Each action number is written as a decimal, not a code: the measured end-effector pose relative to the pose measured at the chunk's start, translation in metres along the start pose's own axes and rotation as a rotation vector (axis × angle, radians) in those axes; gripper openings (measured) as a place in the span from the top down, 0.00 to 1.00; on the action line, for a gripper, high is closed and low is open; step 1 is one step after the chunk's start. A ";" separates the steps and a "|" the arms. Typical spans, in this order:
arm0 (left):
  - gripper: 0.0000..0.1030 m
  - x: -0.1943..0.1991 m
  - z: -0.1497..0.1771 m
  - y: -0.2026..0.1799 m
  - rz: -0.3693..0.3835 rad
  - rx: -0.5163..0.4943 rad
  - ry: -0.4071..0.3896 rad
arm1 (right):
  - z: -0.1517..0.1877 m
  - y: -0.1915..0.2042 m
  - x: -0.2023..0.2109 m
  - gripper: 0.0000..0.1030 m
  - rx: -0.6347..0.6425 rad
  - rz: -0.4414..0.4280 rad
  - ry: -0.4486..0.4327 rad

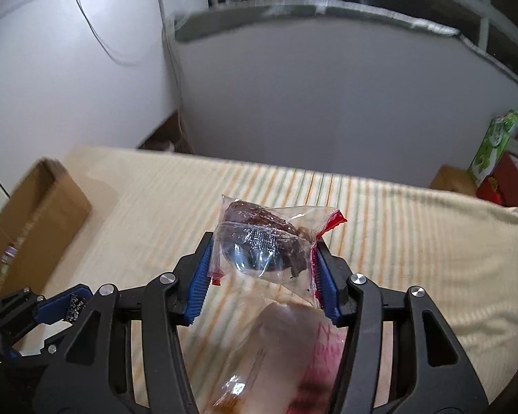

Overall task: Organize snacks
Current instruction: 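Grasp the clear red-edged snack bag with the right gripper while the left gripper grasps the black wrapped candy, then carry the bag and candy over the box and open both grippers, then move both open grippers from the box to the packaged bread loaf, then grasp the pink-printed bread loaf with the right gripper and lift it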

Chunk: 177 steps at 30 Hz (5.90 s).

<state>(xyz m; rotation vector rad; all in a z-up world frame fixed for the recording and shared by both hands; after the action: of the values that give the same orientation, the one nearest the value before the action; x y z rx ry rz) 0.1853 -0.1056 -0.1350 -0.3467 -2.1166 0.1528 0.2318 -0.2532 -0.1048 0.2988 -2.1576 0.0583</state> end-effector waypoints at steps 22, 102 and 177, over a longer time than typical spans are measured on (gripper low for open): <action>0.70 0.157 0.031 -0.046 0.009 -0.203 -0.313 | 0.094 0.043 0.178 0.46 -0.064 0.021 -0.262; 0.25 0.217 0.051 0.151 -0.333 0.087 -0.401 | 0.008 0.266 0.048 0.30 0.263 -0.197 -0.193; 0.24 -0.045 -0.043 -0.077 0.160 -0.080 0.195 | 0.082 -0.101 -0.013 0.15 -0.298 -0.156 0.041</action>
<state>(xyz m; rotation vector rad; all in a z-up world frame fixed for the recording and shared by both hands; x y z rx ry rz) 0.2302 -0.1934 -0.1290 -0.5570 -1.9057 0.1226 0.1961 -0.3608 -0.1695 0.2882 -2.0603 -0.3399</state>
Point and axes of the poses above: each gripper's, at about its wrist camera, not at the fingertips, and x roughly against the way its jaws point, y to its left, z to its underside, the point moved 1 cm from there along -x, roughly the way its jaws point, and after that the axes turned 12 degrees about y, right-handed, at the moved point
